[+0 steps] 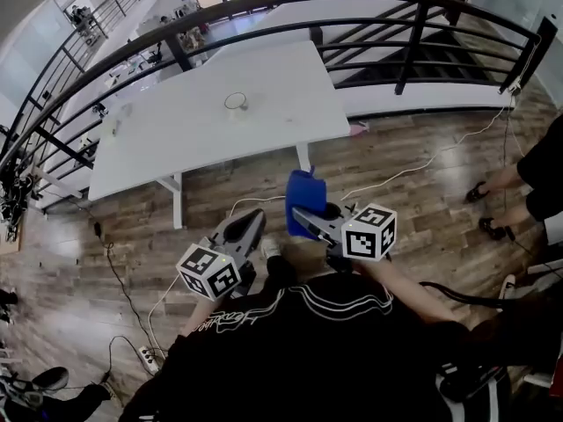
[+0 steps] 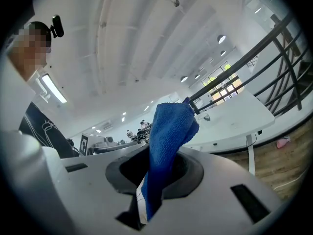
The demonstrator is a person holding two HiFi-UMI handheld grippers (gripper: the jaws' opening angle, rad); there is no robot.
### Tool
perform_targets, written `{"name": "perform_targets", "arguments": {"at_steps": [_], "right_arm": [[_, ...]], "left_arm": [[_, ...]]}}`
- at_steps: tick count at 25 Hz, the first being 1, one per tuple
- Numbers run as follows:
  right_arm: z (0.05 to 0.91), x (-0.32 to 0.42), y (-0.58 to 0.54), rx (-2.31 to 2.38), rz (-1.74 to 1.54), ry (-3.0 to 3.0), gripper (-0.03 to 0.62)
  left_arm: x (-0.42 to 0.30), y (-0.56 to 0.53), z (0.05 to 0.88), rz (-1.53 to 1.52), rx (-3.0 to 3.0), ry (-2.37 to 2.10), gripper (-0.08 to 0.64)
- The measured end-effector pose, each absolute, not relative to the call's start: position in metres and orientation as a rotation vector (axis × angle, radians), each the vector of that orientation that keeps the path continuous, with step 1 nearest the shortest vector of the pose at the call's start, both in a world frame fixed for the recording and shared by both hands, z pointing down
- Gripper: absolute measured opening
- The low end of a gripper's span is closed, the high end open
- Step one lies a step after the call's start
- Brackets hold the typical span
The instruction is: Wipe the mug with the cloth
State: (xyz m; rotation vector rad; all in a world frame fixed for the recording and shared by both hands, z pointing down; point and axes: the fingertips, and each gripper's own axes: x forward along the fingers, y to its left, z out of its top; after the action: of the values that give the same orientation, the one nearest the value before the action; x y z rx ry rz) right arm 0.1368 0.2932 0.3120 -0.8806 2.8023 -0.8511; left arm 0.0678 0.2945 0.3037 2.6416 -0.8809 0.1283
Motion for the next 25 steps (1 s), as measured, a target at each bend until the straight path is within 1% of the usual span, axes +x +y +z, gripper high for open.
{"name": "perform_targets", "arguments": {"at_steps": [10,25], "right_arm": [[0.308,0.149,0.339,-0.896,-0.832,2.821,0.054],[0.286,0.159,0.342,-0.897,-0.748,2.854,0.054]], "left_arm": [[0.083,0.336,0.293,0.126,2.661,-0.866,0.008],[0.095,0.338,0.275,0.161,2.732,-0.883,0.008]]}}
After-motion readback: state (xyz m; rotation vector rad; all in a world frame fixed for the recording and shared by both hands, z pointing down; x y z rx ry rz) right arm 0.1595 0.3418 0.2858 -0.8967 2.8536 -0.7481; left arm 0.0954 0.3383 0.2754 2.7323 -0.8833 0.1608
